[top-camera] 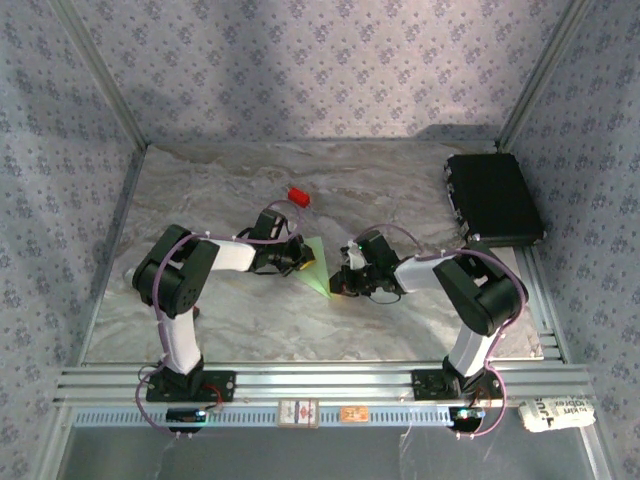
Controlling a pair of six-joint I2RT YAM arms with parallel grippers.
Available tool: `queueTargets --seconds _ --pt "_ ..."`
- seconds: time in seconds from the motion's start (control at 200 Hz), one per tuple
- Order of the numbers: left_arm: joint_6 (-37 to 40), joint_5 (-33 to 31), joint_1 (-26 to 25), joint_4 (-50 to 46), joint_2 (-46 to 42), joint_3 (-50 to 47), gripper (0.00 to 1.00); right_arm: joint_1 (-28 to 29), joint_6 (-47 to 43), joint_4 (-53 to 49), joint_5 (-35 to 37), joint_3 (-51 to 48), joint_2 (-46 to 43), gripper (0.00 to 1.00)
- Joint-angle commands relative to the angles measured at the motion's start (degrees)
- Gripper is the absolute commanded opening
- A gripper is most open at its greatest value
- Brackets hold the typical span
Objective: Fold a paper plane with a square sheet of paper (pick it up from the middle)
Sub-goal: Fourth fold the wing at the center of the table.
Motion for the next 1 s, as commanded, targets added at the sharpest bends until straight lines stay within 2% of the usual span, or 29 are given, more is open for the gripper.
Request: queueTargets --seconds 0.0,0.27,0.34,0.46,0.605,0.735,0.909,0.999 --pt "0.9 -1.3 0.4 -2.8 2.0 -0.9 0.05 0.2 0.0 -6.1 -0.9 -2.3 -0.2 0.08" --pt "0.9 -1.4 0.4 -2.8 1.9 -0.9 0.05 0.2 -1.0 -7.8 -1.0 -2.9 -1.6 0.1" --pt "0.9 -1.4 0.4 -2.7 1.9 -0.9 0.05 0.2 -1.1 -7.5 -1.6 -3.2 -1.2 0.04" --pt "0.9 -1.4 0.4 -2.8 2.0 -0.9 0.05 0.2 -1.3 -7.7 -1.4 -3.4 -0.7 0.01" --pt "0.9 -1.5 0.5 -2.8 1.8 -0.9 0.05 0.2 -1.4 -8.3 -1.3 -3.5 -1.3 0.11" --pt "0.9 -1.4 0.4 -2.8 1.9 -1.1 0.05 0.2 -1.9 -9.4 -1.4 -3.5 -1.9 0.11" --pt "0.9 -1.4 0.5 -2.9 1.8 -1.1 0.05 0.3 -1.9 -10.4 -1.6 -3.5 -0.8 0.02" --pt "0.8 -1.6 0.5 -2.8 1.8 -1.2 0.05 0.3 -1.9 -10.5 -1.4 -3.7 -0.5 0.04"
